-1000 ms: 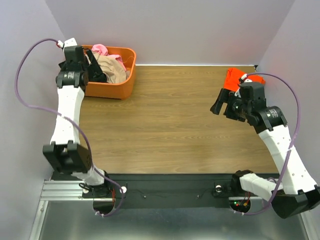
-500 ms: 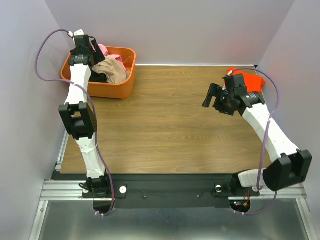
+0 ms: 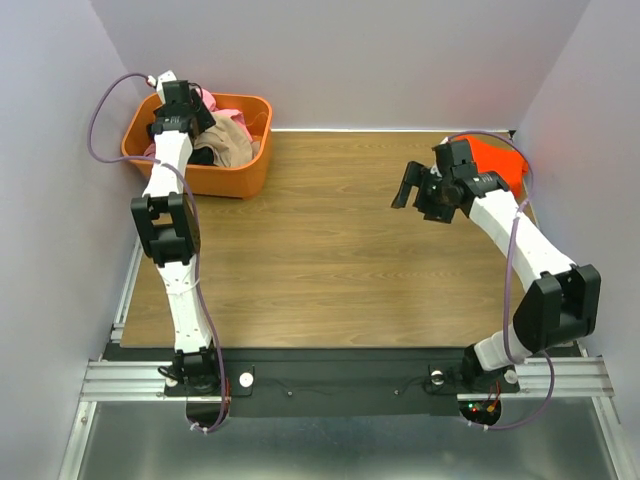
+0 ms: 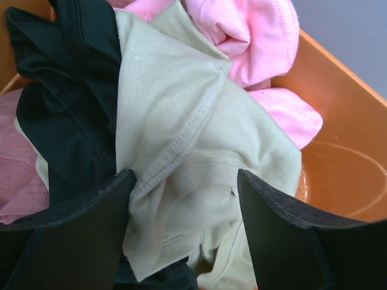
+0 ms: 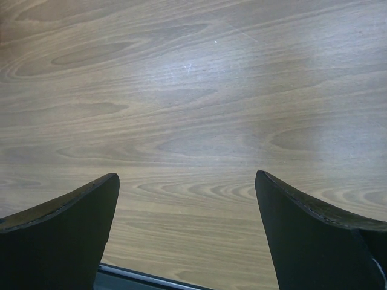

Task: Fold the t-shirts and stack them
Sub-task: Grab the tshirt from the pile, then move the tshirt to the center of the board

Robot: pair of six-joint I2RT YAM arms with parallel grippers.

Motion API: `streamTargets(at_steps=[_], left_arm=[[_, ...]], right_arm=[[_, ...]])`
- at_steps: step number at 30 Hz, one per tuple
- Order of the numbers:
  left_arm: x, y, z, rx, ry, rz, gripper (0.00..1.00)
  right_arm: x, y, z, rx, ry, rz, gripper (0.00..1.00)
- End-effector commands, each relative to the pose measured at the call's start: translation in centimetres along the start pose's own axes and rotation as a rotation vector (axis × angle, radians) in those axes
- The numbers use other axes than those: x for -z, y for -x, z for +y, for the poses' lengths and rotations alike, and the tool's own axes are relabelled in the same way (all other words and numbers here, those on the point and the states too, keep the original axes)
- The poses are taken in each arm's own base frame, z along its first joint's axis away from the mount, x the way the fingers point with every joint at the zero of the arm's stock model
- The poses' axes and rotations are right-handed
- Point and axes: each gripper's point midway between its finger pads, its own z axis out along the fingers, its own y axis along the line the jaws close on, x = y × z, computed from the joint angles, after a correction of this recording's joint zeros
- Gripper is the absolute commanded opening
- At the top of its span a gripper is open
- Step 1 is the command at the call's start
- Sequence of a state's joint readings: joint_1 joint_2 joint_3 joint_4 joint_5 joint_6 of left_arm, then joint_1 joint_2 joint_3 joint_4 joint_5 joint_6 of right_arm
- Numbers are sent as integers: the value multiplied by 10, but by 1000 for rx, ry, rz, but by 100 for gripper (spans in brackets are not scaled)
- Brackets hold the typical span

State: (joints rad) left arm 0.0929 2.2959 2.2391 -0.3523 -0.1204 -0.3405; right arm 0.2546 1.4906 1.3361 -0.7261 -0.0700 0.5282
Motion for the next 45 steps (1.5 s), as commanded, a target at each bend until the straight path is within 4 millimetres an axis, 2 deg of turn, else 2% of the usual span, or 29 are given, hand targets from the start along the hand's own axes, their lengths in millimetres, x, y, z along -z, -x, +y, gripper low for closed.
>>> streamTargets(at_steps=[1,2,6,7,9,10,14,15,17,18,20,21,23,24,26,28,30,34,39,44,45], left_arm=[[11,43,-6,50,6,-127,76],[10,41,-4,49,14,-124,75],[7,39,-6,42,6,-116,47],[7,39,-7,42,-2,-115,30],[9,43,-12,46,-25,-119,12],[11,45,-17,49,-49,-119,0],[32,66,-36,55,-119,-153,0],[47,82,-46,55,-165,-186,0],[69,100,-61,62,-232,-224,0],[92,117,-79,76,-328,-259,0],[118,138,-95,97,-426,-325,0],[146,156,-105,99,-493,-369,0],[180,185,-116,121,-564,-461,0],[205,202,-121,128,-599,-516,0],[235,223,-127,143,-650,-587,0],[274,245,-135,172,-738,-673,0],[303,257,-142,196,-821,-727,0],[328,259,-152,220,-940,-748,0],[355,267,-157,211,-1006,-795,0],[378,266,-162,186,-1074,-798,0],[388,265,-164,173,-1101,-804,0]], right_arm=[[-7,15,16,-2,69,-28,100],[-7,16,17,1,71,-28,100],[-14,18,19,5,73,-20,100],[-17,18,19,5,70,-13,100],[-20,19,19,8,70,-10,100],[-22,19,19,9,67,-8,100],[-23,24,20,14,66,-16,100],[-23,25,21,14,66,-19,99],[-22,29,23,21,69,-27,99],[-23,31,24,27,70,-31,100],[-24,34,25,31,72,-35,100],[-25,34,27,33,77,-31,100],[-23,38,31,36,93,-34,100],[-23,38,33,36,100,-31,100],[-22,38,34,38,108,-30,99],[-20,36,35,38,113,-27,99],[-18,33,34,40,116,-23,99],[-11,30,32,41,121,-31,99],[2,28,34,47,136,-51,99],[9,25,32,48,142,-58,99],[10,24,31,50,140,-57,99]])
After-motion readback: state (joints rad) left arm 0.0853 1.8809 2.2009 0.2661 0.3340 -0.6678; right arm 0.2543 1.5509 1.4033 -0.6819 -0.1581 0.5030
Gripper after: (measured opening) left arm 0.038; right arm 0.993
